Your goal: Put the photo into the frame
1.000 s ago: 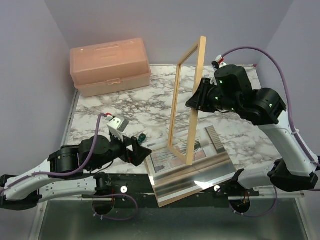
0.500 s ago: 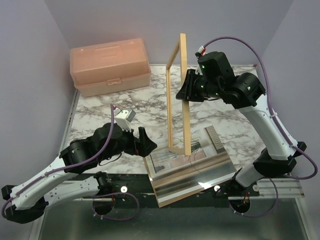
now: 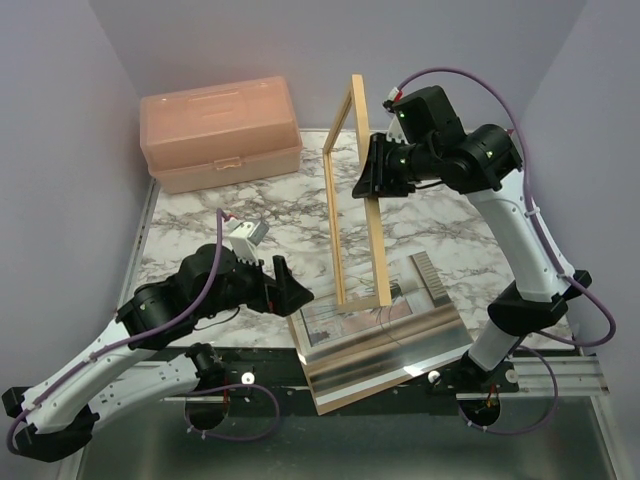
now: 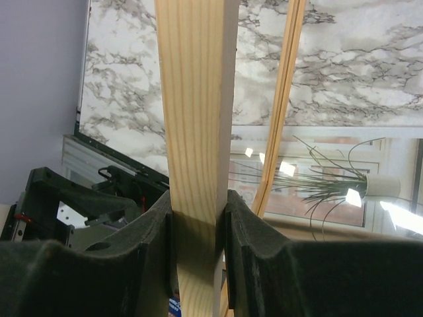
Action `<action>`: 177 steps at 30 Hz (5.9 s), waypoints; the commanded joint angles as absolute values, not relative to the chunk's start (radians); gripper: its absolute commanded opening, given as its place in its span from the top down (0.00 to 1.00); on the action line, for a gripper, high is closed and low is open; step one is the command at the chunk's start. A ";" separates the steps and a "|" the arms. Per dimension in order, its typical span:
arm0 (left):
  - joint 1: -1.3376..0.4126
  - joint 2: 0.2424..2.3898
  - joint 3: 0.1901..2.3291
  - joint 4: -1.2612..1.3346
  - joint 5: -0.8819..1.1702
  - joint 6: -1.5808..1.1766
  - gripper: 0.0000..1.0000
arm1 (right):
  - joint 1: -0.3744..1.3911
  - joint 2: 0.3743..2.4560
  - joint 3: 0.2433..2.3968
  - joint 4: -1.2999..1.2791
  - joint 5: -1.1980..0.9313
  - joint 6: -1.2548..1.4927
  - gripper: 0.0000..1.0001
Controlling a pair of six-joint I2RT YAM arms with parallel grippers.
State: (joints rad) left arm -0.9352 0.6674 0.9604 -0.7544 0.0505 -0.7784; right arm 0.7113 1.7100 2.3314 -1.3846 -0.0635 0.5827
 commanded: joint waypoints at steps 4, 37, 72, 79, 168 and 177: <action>-0.923 0.635 0.934 -0.768 0.075 -0.781 0.01 | 0.707 1.669 2.306 -1.419 -0.146 0.531 1.00; -0.821 0.742 0.905 -0.629 0.270 -0.785 0.01 | 0.683 1.685 2.067 -1.173 -0.299 0.585 0.49; -0.652 0.566 0.967 -0.529 0.460 -0.899 0.02 | 0.742 1.496 1.662 -0.460 -0.656 0.854 0.31; -0.644 0.589 1.019 -0.695 0.350 -0.873 0.06 | 0.742 1.474 1.666 -0.674 -0.392 0.765 0.30; -0.610 0.543 0.493 -0.428 0.258 -0.908 0.29 | 0.532 1.156 0.968 -0.523 -0.021 0.659 1.00; -0.606 0.509 0.561 -0.575 0.218 -0.855 0.36 | 0.524 1.187 0.931 -0.508 -0.004 0.651 0.99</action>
